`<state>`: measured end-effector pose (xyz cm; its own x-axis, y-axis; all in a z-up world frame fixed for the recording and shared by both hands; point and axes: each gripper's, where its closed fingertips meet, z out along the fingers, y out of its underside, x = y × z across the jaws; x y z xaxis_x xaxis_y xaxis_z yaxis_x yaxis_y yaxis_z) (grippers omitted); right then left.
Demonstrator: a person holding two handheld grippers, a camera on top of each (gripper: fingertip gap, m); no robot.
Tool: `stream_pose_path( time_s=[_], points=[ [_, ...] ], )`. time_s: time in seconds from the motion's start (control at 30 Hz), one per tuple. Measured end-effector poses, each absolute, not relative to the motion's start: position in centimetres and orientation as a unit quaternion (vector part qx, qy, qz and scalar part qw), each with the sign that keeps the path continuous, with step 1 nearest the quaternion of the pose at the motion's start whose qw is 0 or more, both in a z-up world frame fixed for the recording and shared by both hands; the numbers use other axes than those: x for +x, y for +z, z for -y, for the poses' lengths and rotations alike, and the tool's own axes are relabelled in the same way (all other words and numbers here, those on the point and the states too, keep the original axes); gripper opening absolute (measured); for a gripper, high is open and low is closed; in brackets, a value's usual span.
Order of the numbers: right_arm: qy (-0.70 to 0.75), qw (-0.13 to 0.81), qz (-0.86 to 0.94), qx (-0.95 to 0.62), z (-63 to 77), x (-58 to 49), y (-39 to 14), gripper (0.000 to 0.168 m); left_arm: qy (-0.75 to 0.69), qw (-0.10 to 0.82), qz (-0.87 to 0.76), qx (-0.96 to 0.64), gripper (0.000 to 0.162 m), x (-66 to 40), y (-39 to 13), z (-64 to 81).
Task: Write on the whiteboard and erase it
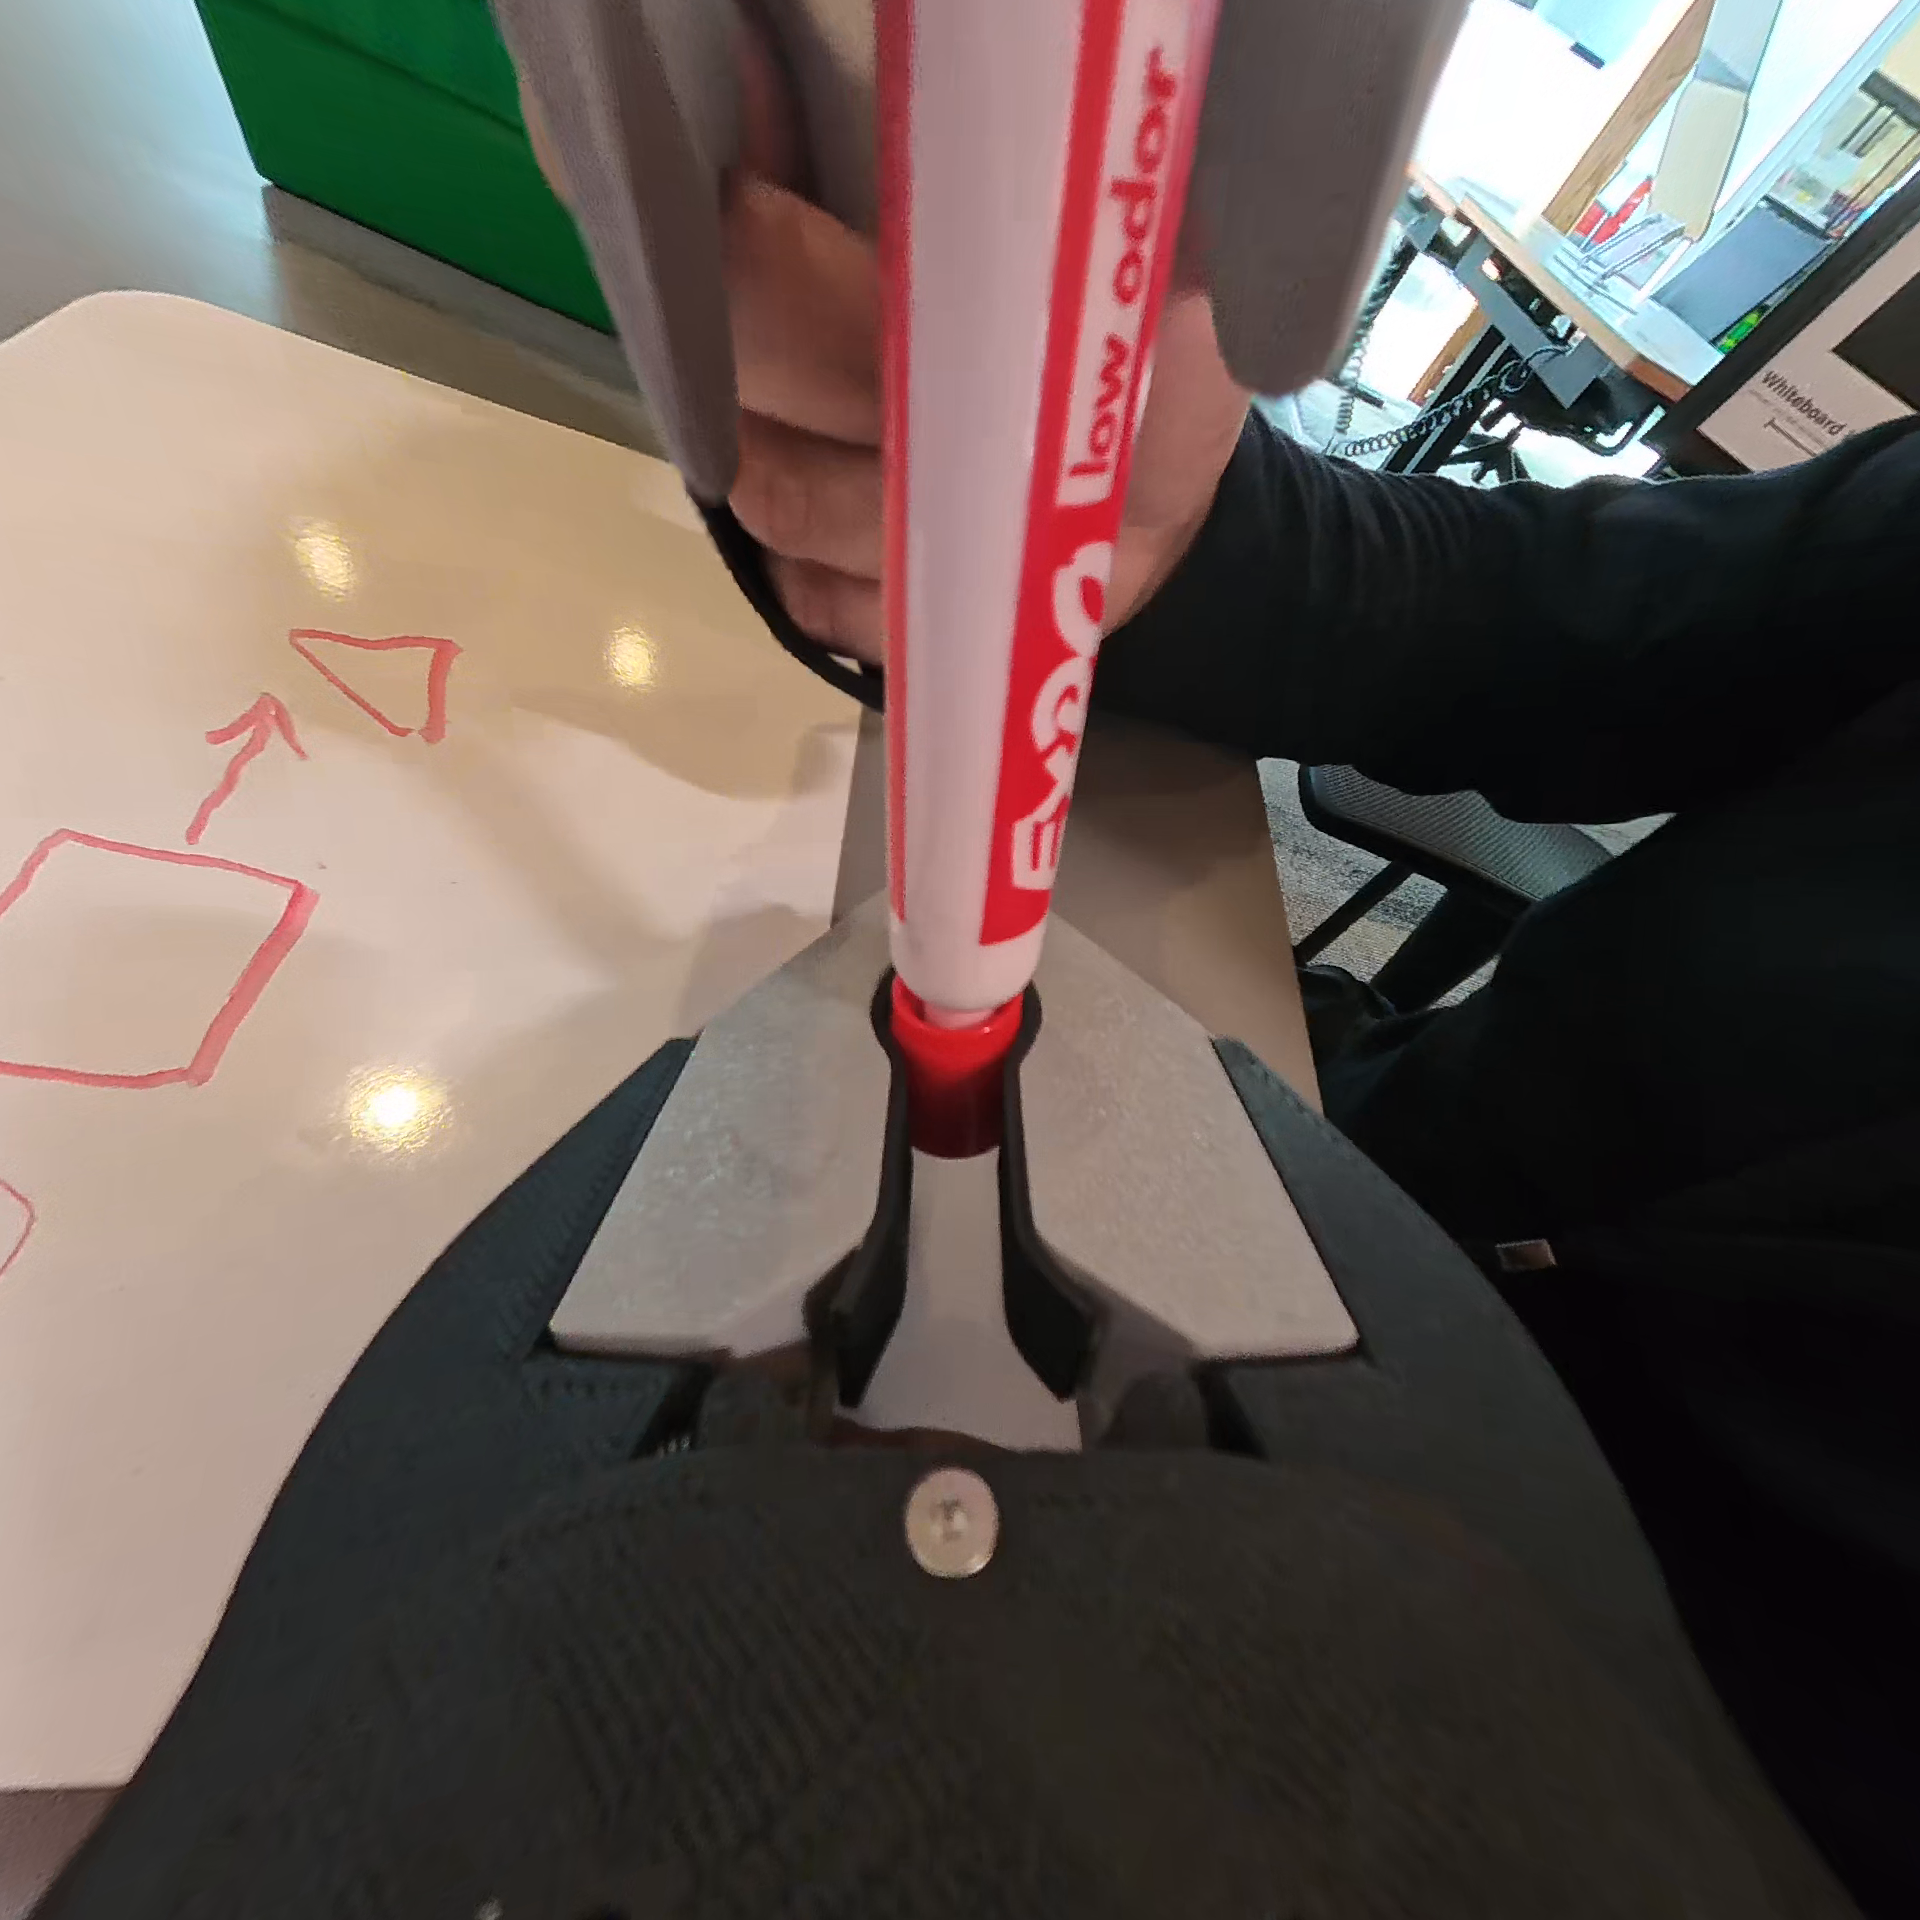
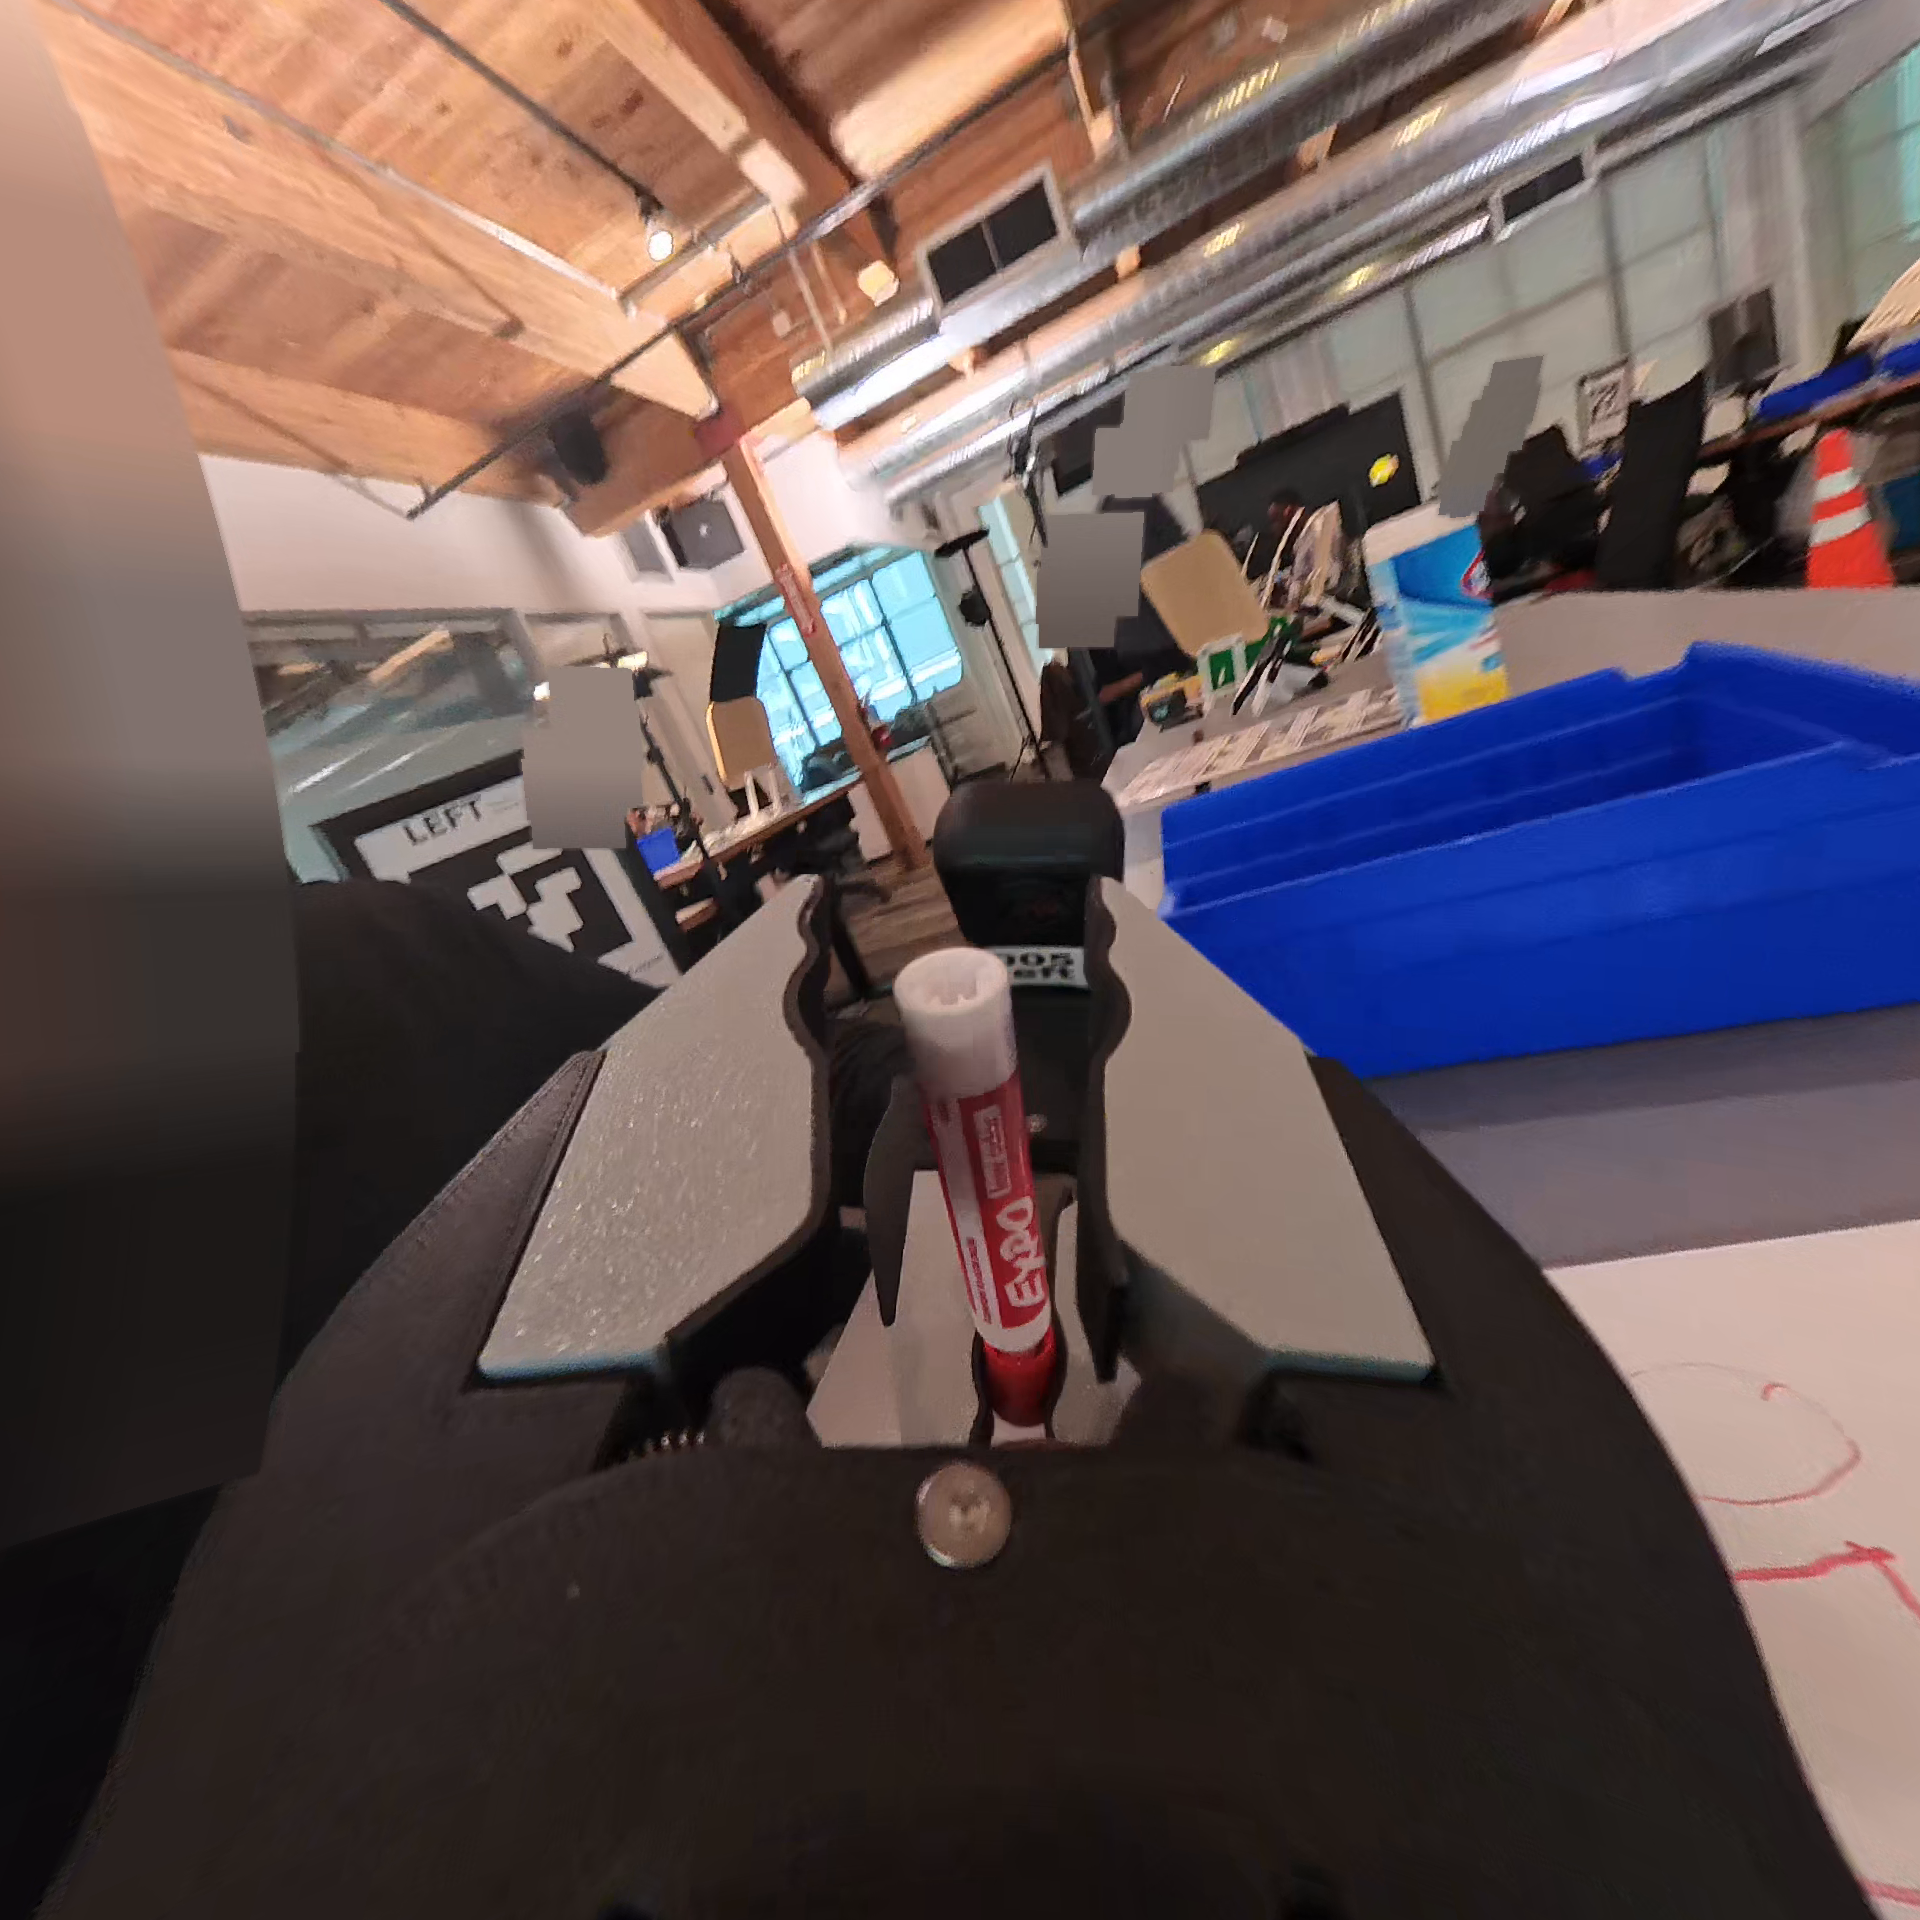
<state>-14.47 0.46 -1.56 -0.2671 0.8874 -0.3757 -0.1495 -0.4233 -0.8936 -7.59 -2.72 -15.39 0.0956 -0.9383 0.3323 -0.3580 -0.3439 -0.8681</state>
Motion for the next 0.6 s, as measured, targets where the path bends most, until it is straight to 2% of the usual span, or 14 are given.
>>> stream_pose_path(
  time_s=[0.07,0.13,0.33,0.43,0.6],
  points=[
    [0.684,0.361,0.408,-0.486,0.2,-15.5,-2.4,0.041,-0.471,0.303,-0.484,-0.672,0.008,-7.5,-15.5,2.9],
    [0.672,0.363,0.430,-0.481,0.9,-15.9,-2.8,0.017,-0.472,0.298,-0.487,-0.672,0.007,-7.5,-15.6,3.1],
    [0.589,0.443,0.428,-0.523,-0.7,-15.8,-3.6,0.016,-0.465,0.315,-0.458,-0.689,0.007,-7.8,-15.4,1.9],
    [0.538,0.482,0.409,-0.557,-2.0,-16.0,-4.3,0.015,-0.392,0.342,-0.464,-0.717,0.007,-8.3,-16.6,0.3],
    [0.581,0.424,0.487,-0.495,1.6,-17.1,-4.2,0.016,-0.412,0.317,-0.513,-0.683,0.007,-7.6,-16.6,2.8]
  ],
)
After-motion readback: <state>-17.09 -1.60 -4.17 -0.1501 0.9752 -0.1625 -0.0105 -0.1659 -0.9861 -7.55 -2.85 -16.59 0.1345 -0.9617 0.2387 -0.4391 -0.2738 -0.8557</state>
